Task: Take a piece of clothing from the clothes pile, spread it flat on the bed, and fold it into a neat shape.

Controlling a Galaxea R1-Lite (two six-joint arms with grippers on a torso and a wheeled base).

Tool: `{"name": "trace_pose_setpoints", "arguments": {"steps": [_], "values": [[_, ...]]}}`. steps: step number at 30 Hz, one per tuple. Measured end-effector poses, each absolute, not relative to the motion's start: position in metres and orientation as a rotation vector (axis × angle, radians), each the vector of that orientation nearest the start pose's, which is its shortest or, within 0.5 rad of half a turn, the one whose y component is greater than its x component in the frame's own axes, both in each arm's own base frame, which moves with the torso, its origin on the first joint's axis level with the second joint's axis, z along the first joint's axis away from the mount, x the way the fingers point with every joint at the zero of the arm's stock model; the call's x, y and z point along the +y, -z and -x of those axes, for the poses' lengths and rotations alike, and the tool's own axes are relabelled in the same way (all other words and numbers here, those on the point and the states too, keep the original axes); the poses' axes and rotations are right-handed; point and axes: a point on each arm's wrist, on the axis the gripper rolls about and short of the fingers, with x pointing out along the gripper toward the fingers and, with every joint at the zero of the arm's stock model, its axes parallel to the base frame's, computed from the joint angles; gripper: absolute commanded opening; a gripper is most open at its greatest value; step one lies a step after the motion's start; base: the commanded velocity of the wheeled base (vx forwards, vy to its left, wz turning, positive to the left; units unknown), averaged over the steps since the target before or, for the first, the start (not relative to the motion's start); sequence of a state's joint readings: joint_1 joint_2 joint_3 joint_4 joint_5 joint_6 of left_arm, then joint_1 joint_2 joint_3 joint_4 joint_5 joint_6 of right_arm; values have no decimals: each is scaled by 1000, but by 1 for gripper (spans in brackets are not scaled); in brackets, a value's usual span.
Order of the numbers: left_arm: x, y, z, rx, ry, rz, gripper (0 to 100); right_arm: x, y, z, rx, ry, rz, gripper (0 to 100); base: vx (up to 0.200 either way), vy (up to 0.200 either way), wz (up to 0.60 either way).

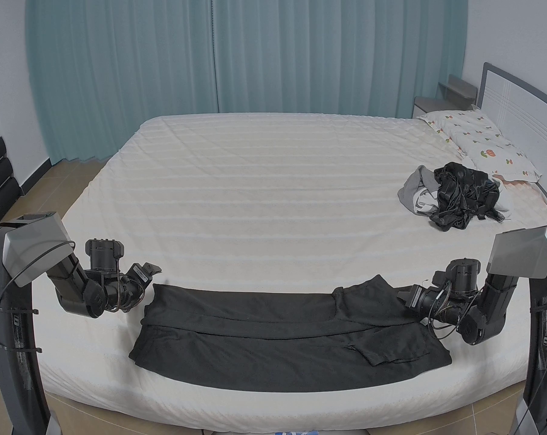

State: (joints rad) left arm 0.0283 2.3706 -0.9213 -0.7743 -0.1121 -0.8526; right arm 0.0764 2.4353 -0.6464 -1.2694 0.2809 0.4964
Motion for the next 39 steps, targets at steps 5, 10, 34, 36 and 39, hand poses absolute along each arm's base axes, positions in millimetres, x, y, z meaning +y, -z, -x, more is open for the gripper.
{"name": "trace_pose_setpoints", "arguments": {"steps": [5, 10, 34, 36, 39], "values": [[9, 19, -391, 668, -212, 866, 100, 28, 41, -348, 599, -208, -541, 0, 0, 0, 0], [9, 19, -391, 669, -213, 866, 100, 27, 39, -350, 592, -207, -545, 0, 0, 0, 0], [9, 19, -391, 669, -213, 864, 100, 42, 52, -365, 596, -252, -539, 0, 0, 0, 0], [9, 19, -391, 669, -213, 865, 100, 41, 52, -364, 597, -248, -541, 0, 0, 0, 0], [9, 19, -391, 669, -212, 865, 100, 38, 52, -362, 597, -243, -543, 0, 0, 0, 0]]}}
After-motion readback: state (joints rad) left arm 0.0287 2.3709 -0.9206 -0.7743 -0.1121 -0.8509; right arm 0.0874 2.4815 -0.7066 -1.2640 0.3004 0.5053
